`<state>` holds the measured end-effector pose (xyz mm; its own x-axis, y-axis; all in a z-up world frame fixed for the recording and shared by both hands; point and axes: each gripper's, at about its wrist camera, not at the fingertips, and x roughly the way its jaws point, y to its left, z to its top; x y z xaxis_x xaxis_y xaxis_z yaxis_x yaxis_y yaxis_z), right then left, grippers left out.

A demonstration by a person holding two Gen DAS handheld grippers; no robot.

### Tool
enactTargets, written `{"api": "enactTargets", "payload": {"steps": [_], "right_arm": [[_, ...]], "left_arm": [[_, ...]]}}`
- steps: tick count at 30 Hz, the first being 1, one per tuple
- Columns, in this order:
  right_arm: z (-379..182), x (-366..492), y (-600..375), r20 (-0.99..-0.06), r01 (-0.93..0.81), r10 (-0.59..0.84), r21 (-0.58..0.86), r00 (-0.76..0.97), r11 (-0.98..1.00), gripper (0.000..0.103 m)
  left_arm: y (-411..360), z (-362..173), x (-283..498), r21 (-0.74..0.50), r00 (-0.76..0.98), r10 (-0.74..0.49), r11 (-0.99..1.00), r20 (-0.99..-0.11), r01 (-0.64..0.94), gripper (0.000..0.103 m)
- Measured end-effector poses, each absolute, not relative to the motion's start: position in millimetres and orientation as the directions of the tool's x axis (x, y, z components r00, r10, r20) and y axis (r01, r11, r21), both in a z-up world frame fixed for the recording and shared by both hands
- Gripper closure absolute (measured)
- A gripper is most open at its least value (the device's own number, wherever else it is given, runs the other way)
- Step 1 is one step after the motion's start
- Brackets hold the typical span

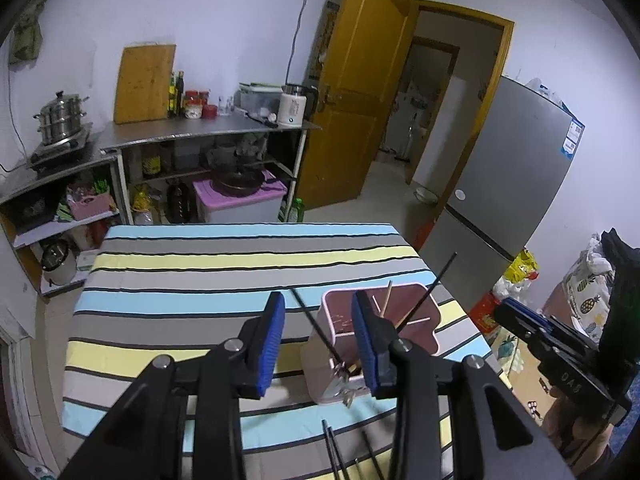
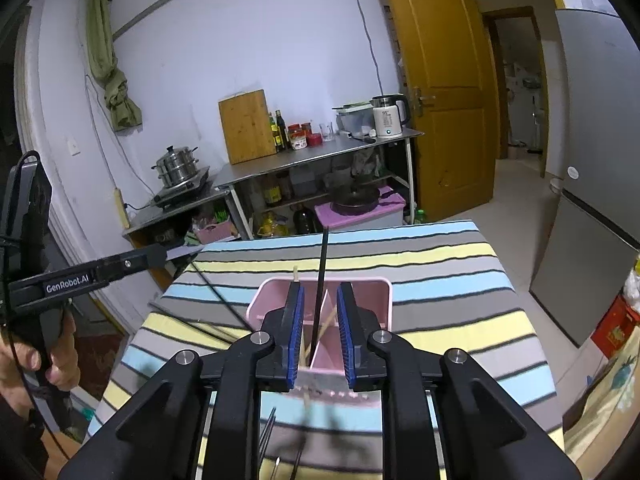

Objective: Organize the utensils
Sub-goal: 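Move both open grippers back to the remaining chopsticks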

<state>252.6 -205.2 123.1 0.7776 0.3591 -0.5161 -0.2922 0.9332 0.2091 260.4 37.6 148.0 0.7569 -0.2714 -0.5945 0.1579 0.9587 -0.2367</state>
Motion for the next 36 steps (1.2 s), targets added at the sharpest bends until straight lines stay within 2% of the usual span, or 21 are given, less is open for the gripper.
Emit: {"api": "enactTargets", "payload": {"steps": [12, 24, 36], "right_arm": [[107.3, 177.8, -219.2, -0.507, -0.280, 0.361, 0.231, 0.783, 0.932, 0.086], [84.4, 115.0, -213.0, -0.527, -0.284, 0.352, 0.208, 0.773, 0.936, 0.082], [57.9, 95.6, -206.3, -0.560, -0.287, 0.356, 0.210, 0.748, 0.935, 0.082]], "left_arm": [[45.1, 132.7, 181.8, -0.266, 0.783, -0.291, 0.950, -0.549, 0.167, 0.066], [30.8, 94.6, 120.1, -0.258, 0.769, -0.293, 0.951, -0.568, 0.172, 0.066], [23.2, 62.5, 90.7, -0.259, 0.754, -0.287, 0.953, -0.591, 0.159, 0.066]]}}
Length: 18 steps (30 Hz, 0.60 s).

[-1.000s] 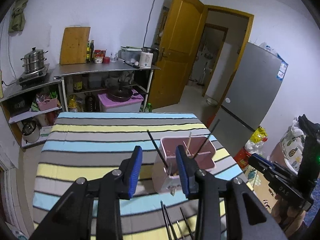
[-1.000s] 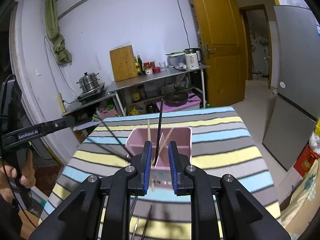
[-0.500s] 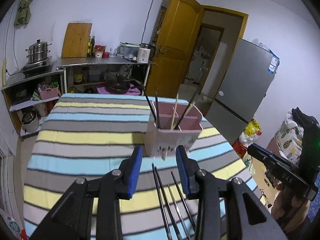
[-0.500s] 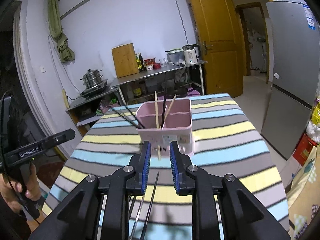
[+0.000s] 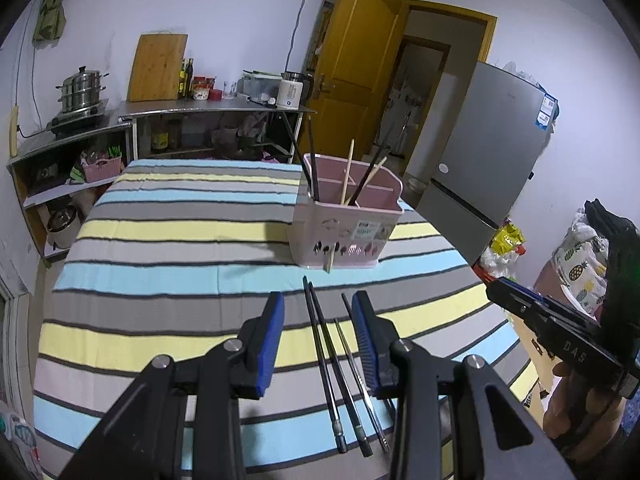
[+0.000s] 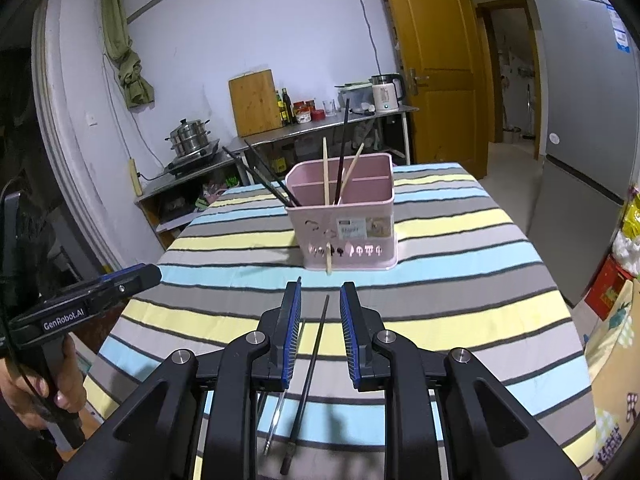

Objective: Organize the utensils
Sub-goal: 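Move both open grippers back to the remaining chopsticks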

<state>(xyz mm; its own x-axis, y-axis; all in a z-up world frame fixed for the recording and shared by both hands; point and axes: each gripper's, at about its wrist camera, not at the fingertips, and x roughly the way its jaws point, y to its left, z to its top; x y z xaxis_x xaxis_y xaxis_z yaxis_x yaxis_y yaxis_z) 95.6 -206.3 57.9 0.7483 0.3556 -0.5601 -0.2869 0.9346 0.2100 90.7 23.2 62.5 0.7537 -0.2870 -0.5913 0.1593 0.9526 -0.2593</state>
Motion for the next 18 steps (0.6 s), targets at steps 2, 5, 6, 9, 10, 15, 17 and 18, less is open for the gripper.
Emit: {"api": "enactTargets", "payload": {"steps": [2, 5, 6, 9, 10, 15, 17, 18], "right_arm": [[54.3, 94.2, -206.6, -0.565, -0.285, 0.355, 0.212, 0.745, 0.935, 0.082], [49.1, 94.3, -207.7, -0.574, -0.281, 0.354, 0.216, 0.738, 0.935, 0.082], [47.1, 94.4, -208.4, -0.576, -0.280, 0.355, 0.218, 0.736, 0.935, 0.082], [41.4, 95.6, -207.8, -0.585, -0.278, 0.354, 0.220, 0.730, 0.935, 0.082], [39.4, 96.3, -207.2, -0.588, -0.278, 0.355, 0.221, 0.726, 0.935, 0.082], [29.3, 102.1, -201.8, -0.610, -0.283, 0.360, 0.222, 0.706, 0.933, 0.082], [24.7, 105.6, -199.7, -0.621, -0.283, 0.361, 0.226, 0.695, 0.932, 0.082], [22.3, 107.4, -198.7, -0.626, -0.283, 0.363, 0.227, 0.690, 0.932, 0.082]], "left_arm": [[21.6, 57.1, 89.9, -0.256, 0.748, -0.284, 0.954, -0.600, 0.157, 0.066], [21.4, 50.9, 88.6, -0.259, 0.740, -0.287, 0.953, -0.609, 0.156, 0.066], [21.6, 48.7, 88.4, -0.260, 0.737, -0.286, 0.953, -0.612, 0.154, 0.066], [21.9, 43.6, 88.0, -0.263, 0.730, -0.288, 0.953, -0.620, 0.153, 0.066], [21.9, 41.7, 88.5, -0.263, 0.727, -0.288, 0.953, -0.624, 0.152, 0.066], [20.2, 33.3, 92.0, -0.265, 0.712, -0.290, 0.952, -0.639, 0.150, 0.066], [19.4, 29.5, 94.7, -0.265, 0.705, -0.291, 0.953, -0.647, 0.150, 0.066], [18.7, 26.7, 96.8, -0.264, 0.700, -0.290, 0.953, -0.653, 0.149, 0.066]]}}
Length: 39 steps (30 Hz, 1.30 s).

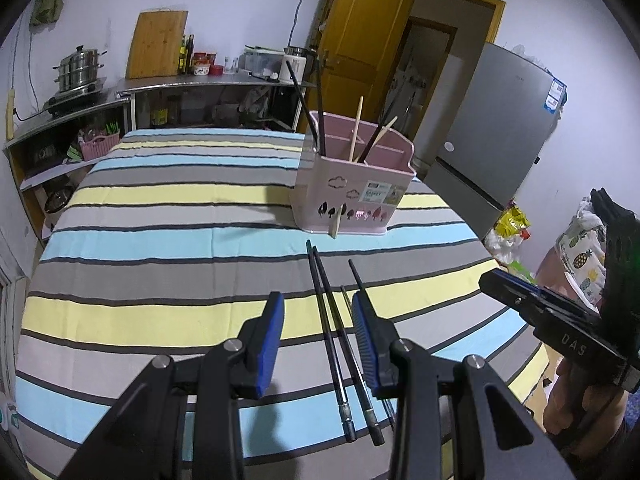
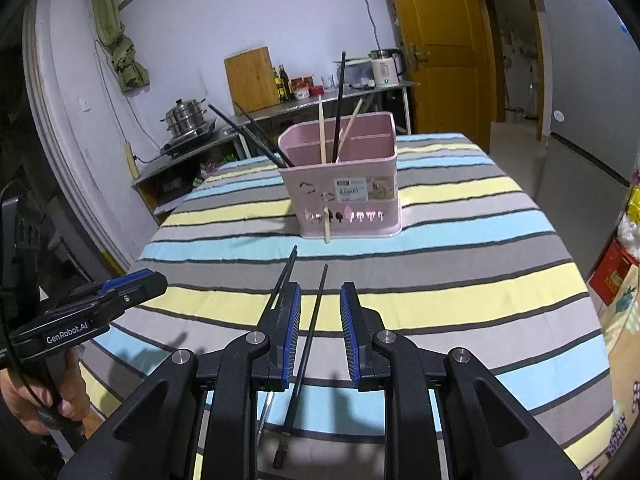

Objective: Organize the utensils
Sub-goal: 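Move both open grippers back to the remaining chopsticks, then lower both grippers onto the black chopsticks and close each on one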

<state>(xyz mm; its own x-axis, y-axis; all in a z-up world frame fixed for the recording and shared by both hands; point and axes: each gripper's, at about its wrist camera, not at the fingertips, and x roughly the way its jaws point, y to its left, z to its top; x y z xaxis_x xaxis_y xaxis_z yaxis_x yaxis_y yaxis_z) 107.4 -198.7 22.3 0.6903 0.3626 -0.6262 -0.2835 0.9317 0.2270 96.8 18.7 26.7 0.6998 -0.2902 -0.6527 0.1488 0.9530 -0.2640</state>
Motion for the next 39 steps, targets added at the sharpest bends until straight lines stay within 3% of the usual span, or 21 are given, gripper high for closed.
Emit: {"api": "enactTargets", "payload": {"steps": [14, 28, 31, 35, 39], "right_arm": [[-32.7, 141.8, -180.2, -0.728, -0.279, 0.366, 0.244, 0.580, 0.929, 0.083], [-48.2, 155.5, -178.6, -0.747, -0.268, 0.370, 0.261, 0.552, 0.927, 0.083], [-48.7, 156.6, -177.1, -0.749, -0.268, 0.371, 0.263, 0.549, 0.927, 0.083], [-50.8, 158.3, -174.2, -0.752, -0.272, 0.376, 0.266, 0.542, 0.925, 0.083], [-52.2, 161.8, -171.5, -0.753, -0.279, 0.378, 0.264, 0.538, 0.923, 0.083]], "left_arm": [[0.2, -34.5, 144.0, -0.259, 0.580, -0.298, 0.954, -0.758, 0.151, 0.066], [-19.3, -59.0, 167.6, -0.196, 0.534, -0.253, 0.967, -0.807, 0.162, 0.066], [-20.2, -59.2, 167.6, -0.178, 0.540, -0.240, 0.970, -0.807, 0.166, 0.071], [-17.5, -59.2, 165.4, -0.158, 0.542, -0.228, 0.972, -0.809, 0.174, 0.090], [-6.9, -58.8, 160.2, -0.146, 0.541, -0.219, 0.974, -0.812, 0.175, 0.093]]}}
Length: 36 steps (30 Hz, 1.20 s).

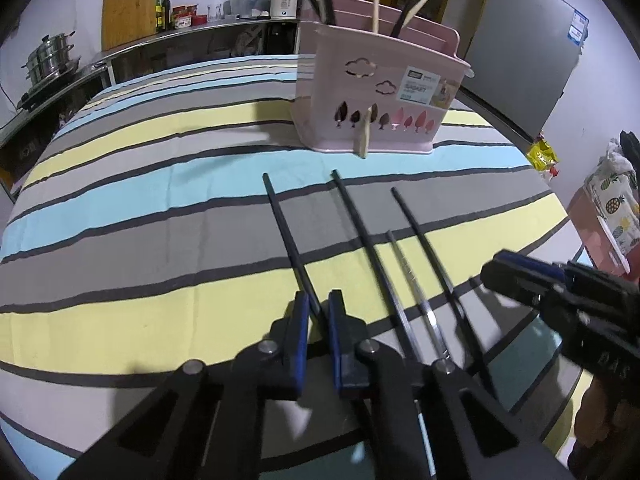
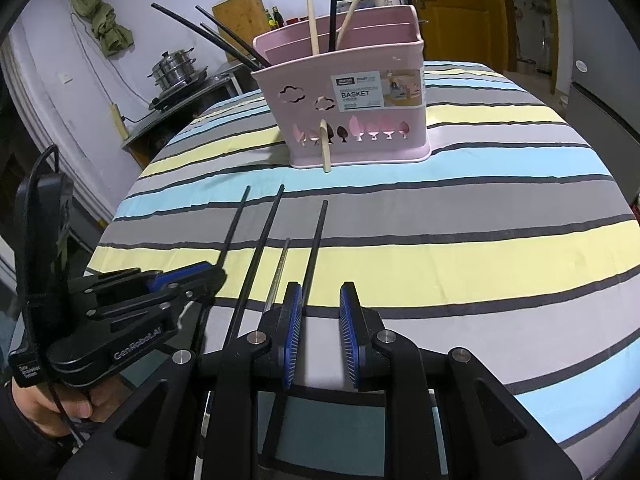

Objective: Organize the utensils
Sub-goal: 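Lower both grippers onto the black chopsticks and close each on one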

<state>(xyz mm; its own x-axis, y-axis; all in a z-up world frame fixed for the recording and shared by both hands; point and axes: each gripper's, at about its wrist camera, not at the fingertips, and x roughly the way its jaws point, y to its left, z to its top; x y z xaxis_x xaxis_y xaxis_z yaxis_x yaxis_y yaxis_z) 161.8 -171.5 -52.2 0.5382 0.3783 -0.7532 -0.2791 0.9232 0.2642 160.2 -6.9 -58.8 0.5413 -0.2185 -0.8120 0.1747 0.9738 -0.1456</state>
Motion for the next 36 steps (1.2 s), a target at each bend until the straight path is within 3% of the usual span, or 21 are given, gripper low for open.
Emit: {"api": "enactTargets", "payload": {"steps": [10, 22, 33, 36], "right_arm": [[-61.5, 184.0, -161.0, -0.767, -0.284, 0.381, 0.266, 0.516, 0.921, 0.083], [-69.1, 223.1, -145.4, -0.788, -0.281, 0.372, 0.261, 0.490, 0.924, 0.083], [-73.2, 238.1, -130.9, -0.803, -0.287, 0.335, 0.214, 0.492, 0.934, 0.083], [-73.6, 240.2, -127.5, -0.808, -0.288, 0.319, 0.194, 0.496, 0.938, 0.087]], "left_arm": [[27.1, -55.4, 156.0, -0.173, 0.531, -0.221, 0.975, -0.818, 0.140, 0.094], [39.0, -59.9, 215.4, -0.251, 0.517, -0.238, 0.967, -0.822, 0.046, 0.088], [30.2, -62.9, 234.2, -0.199, 0.527, -0.195, 0.979, -0.827, 0.051, 0.089], [28.4, -62.4, 237.5, -0.179, 0.526, -0.182, 0.982, -0.831, 0.058, 0.094]]}}
